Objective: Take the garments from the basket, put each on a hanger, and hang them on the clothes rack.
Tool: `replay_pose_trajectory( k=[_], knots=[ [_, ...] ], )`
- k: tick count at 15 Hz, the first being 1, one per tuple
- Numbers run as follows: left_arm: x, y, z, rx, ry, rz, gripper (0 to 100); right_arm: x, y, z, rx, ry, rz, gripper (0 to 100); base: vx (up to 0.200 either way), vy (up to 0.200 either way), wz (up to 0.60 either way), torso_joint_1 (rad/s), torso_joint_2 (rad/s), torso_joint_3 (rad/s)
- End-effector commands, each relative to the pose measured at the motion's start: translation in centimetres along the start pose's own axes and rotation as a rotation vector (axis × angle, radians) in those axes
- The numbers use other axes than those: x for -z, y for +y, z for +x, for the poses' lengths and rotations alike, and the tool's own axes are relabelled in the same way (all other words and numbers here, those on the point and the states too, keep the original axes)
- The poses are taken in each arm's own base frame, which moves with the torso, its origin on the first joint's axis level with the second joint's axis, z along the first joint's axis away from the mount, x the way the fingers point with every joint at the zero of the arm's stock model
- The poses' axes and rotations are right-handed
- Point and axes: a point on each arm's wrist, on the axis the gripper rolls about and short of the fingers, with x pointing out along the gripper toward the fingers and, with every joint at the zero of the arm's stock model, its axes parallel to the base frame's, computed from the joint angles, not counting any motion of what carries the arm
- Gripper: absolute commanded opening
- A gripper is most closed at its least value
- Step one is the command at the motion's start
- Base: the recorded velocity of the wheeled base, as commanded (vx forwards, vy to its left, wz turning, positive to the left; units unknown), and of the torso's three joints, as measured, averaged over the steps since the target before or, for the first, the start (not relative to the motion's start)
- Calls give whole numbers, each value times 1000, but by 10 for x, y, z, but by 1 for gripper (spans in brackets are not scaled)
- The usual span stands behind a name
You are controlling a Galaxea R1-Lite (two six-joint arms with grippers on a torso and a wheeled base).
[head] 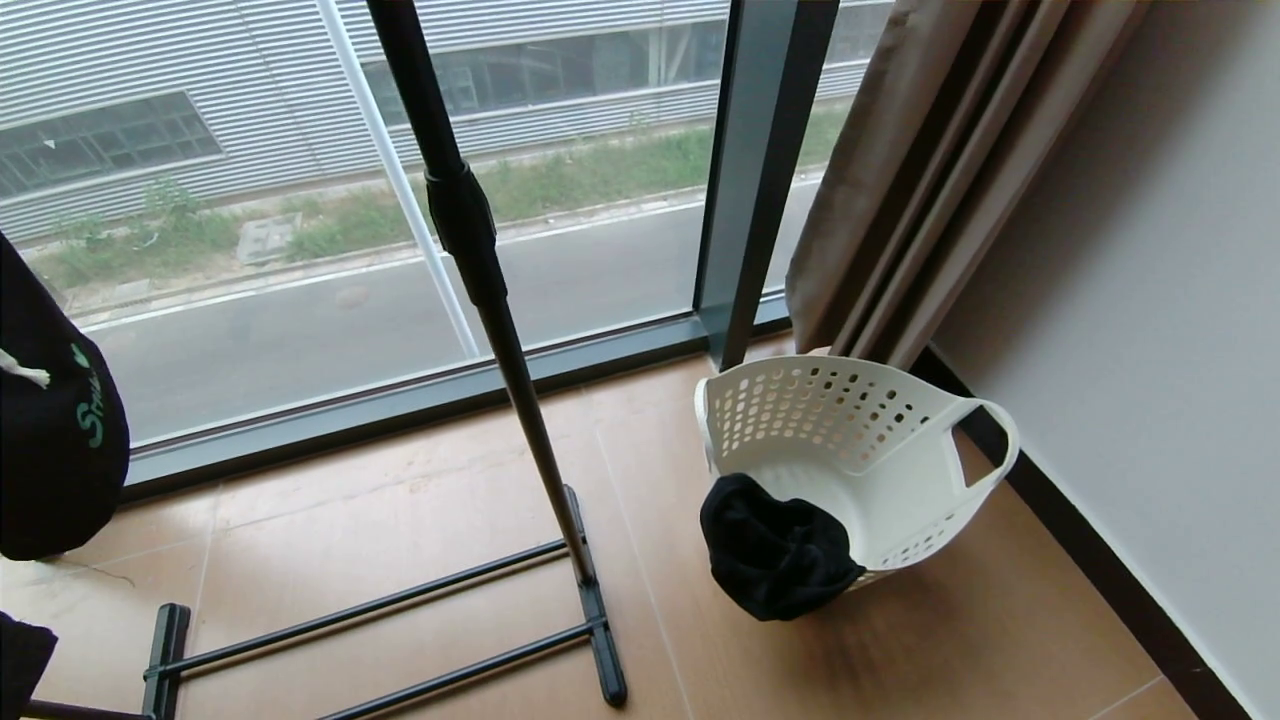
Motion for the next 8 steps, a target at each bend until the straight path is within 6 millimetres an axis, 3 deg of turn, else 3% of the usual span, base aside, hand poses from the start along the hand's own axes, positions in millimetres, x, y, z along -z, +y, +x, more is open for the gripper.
replay_pose_trajectory(
  k=[1, 8],
  knots=[
    [0, 0, 0, 0, 2, -1, 100, 0, 0, 0, 0, 1, 0, 100, 0, 0, 0, 7, 2, -183],
    [0, 0, 0, 3, 2, -1, 100, 0, 0, 0, 1, -2, 1, 100, 0, 0, 0, 2, 2, -196]
  ],
)
